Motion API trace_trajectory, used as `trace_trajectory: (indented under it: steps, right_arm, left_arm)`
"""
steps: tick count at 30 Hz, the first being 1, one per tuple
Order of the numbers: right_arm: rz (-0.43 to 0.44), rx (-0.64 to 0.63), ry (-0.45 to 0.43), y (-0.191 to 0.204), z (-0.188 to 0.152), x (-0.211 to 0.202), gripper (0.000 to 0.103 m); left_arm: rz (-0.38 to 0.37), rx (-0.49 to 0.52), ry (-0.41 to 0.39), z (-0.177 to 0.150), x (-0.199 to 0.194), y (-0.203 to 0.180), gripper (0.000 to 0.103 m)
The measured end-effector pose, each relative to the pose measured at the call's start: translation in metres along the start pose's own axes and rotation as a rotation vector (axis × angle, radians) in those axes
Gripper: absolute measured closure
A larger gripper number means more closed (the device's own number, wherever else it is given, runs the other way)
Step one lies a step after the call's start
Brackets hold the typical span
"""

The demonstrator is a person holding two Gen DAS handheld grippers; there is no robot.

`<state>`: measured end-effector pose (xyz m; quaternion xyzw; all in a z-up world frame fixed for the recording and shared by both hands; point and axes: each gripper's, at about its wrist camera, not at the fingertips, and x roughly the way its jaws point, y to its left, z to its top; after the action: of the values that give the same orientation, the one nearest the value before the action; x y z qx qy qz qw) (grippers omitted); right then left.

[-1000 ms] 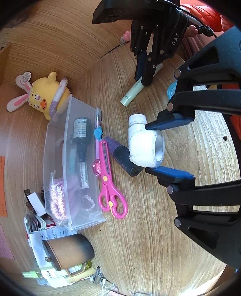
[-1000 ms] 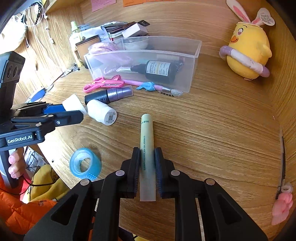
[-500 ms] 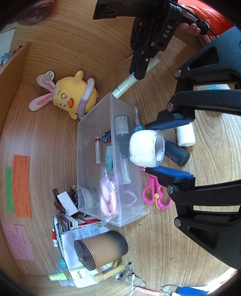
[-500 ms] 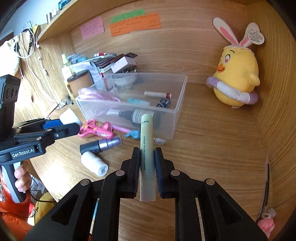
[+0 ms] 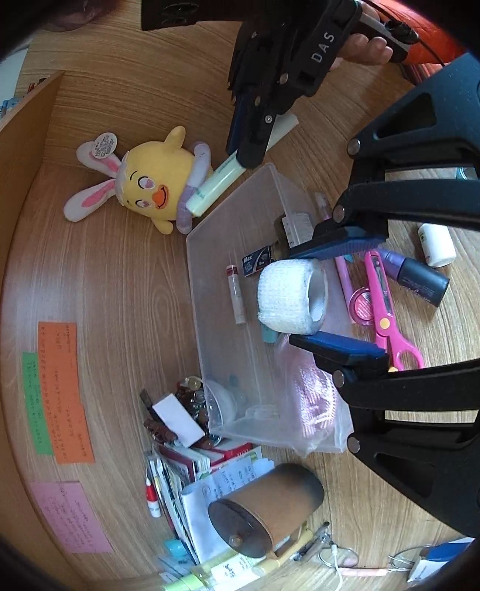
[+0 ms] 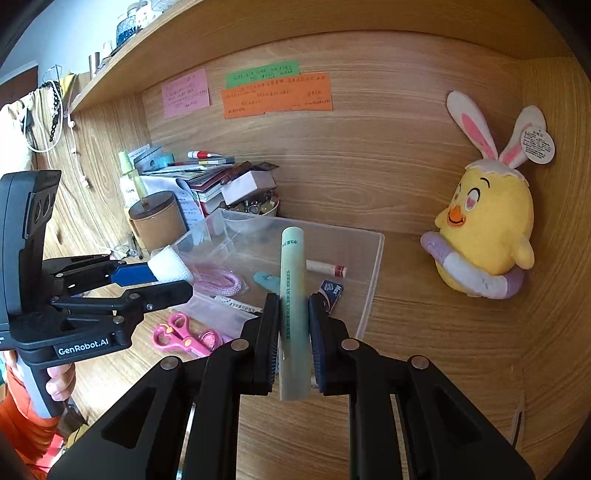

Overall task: Organize objects
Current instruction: 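Carry the bandage roll and pale green tube into the clear box and release both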

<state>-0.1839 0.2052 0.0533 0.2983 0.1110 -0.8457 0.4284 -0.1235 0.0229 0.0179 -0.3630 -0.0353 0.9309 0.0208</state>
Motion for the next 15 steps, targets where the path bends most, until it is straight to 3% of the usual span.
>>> trace_trajectory:
  steps: [6,15]
  right_arm:
    - [-0.006,0.002,0.082,-0.005,0.011,0.043,0.089]
    - [-0.027,-0.007,0.183,-0.005,0.005,0.082,0.089]
  left_arm:
    - [-0.019,0.015,0.07,0.008,0.028,0.003,0.065]
    - [-0.027,0.036,0.097,0.011,0.047,0.0,0.065]
